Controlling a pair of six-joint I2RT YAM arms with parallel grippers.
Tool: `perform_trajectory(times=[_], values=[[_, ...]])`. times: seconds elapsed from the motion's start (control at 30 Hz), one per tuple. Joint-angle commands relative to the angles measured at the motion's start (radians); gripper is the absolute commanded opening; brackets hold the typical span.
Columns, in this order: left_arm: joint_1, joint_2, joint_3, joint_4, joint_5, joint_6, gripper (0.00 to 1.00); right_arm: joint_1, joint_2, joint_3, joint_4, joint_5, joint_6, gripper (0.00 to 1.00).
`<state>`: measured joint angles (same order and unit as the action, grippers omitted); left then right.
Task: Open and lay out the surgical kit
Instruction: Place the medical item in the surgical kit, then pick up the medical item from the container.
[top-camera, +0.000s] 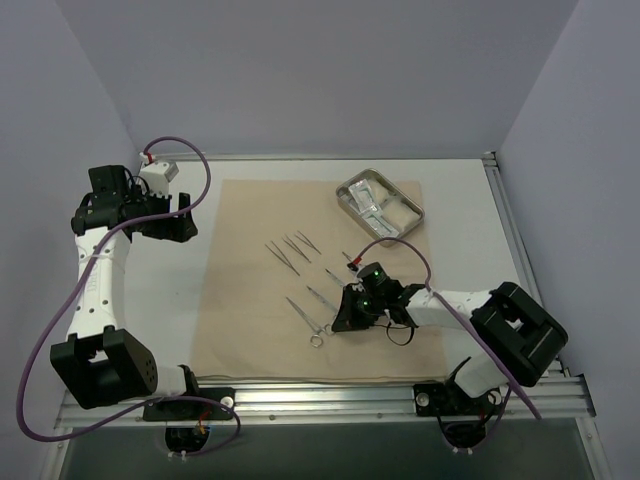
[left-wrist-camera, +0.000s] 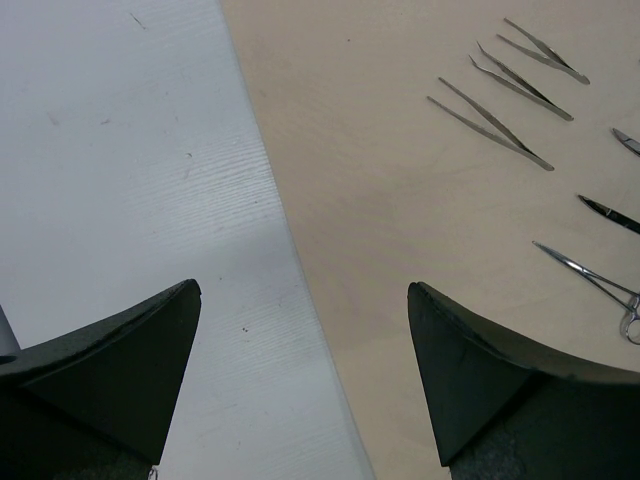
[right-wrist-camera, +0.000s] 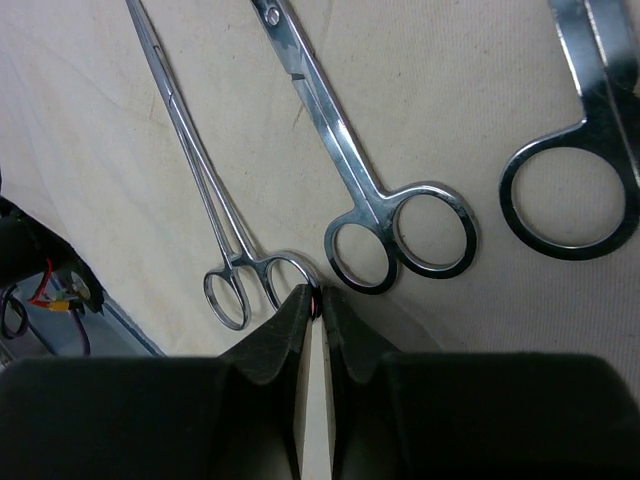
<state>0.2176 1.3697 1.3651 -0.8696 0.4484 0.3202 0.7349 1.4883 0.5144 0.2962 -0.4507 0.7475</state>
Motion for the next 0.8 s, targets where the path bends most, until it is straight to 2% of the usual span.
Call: perform_trajectory(times=[0.0, 0.3, 0.47, 0.6, 0.77], values=[[0.005, 0.0, -0.004, 0.044, 0.006, 0.011, 0.94, 0.006, -0.045, 0.029, -0.069, 0.055, -0.008, 0.08], [0.005, -0.001, -0.006, 0.044, 0.001, 0.016, 0.94, 0.008, -0.114, 0.102, -0.201, 0.129, -0.068, 0.19], [0.005, 0.0, -0.006, 0.044, 0.001, 0.016, 0.94, 0.009, -0.129, 0.162, -0.282, 0.165, -0.115, 0.2], [0.005, -0.001, -0.008, 0.046, -0.005, 0.02, 0.94, 0.006, -0.146, 0.326, -0.399, 0.237, -0.218, 0.21], [0.005, 0.009, -0.008, 0.06, -0.016, 0.016, 0.94, -0.017, -0.082, 0.528, -0.508, 0.377, -0.381, 0.21]])
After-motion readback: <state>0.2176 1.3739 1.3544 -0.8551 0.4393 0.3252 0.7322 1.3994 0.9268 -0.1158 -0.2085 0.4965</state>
